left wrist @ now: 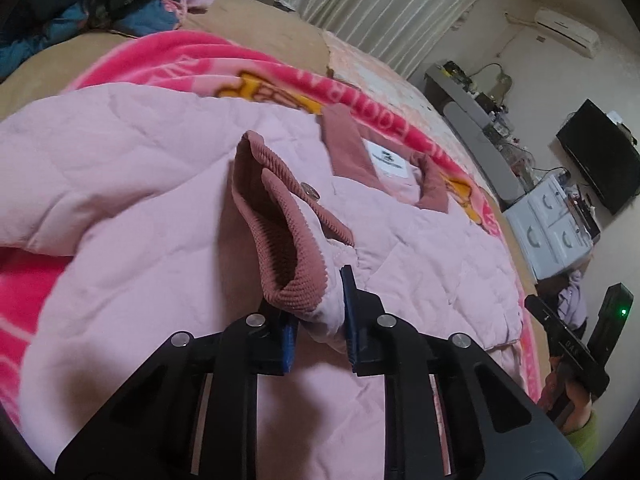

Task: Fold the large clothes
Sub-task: 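Lay the sleeve on the jacket front and open the right tool, then move the left tool to the other sleeve's cuff and close on it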

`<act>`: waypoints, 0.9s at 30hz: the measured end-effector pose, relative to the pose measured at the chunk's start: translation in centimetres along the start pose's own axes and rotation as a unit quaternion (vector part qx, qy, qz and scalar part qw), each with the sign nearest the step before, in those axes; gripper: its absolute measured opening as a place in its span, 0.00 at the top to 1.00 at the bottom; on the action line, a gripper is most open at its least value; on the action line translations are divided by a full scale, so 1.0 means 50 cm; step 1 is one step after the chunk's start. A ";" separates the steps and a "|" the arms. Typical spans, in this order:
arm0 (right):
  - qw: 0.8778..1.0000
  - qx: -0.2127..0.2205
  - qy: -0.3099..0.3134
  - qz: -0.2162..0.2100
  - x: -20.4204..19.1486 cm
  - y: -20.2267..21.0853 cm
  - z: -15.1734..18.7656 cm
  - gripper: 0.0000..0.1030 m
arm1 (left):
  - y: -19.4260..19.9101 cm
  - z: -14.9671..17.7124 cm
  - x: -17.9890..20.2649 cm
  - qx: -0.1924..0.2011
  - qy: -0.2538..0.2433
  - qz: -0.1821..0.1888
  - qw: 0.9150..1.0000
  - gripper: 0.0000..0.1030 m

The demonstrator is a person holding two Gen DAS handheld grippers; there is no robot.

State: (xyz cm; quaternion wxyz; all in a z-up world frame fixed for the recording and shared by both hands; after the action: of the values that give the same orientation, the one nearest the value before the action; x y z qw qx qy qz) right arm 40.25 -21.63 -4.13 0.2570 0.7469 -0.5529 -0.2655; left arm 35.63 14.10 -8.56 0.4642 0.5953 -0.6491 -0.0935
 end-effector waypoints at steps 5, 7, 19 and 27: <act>1.000 -0.015 0.001 -0.005 -0.007 -0.032 -0.007 0.34 | -0.021 0.026 -0.029 -0.019 0.005 -0.013 1.000 0.84; 1.000 -0.022 -0.009 -0.006 -0.001 -0.044 -0.007 0.34 | -0.022 0.030 -0.029 -0.023 0.004 -0.015 1.000 0.83; 0.994 -0.065 -0.083 0.025 0.078 -0.108 0.036 0.34 | -0.001 0.038 -0.009 -0.023 -0.028 -0.050 0.998 0.55; 0.993 -0.042 -0.106 -0.004 0.057 -0.059 0.038 0.16 | 0.065 0.028 0.001 0.001 -0.036 -0.059 0.998 0.30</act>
State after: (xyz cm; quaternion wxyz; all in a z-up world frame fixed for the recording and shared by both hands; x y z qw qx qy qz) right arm 41.71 -23.79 -7.83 0.2268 0.7050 -0.5628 -0.3673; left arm 32.41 14.35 -7.14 0.4335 0.6296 -0.6291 -0.1411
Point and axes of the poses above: each gripper's, at about its wrist camera, not at the fingertips, and y roughly against the way its jaws point, x to its right, z to its underside, the point moved 5 cm from there along -y, roughly the way its jaws point
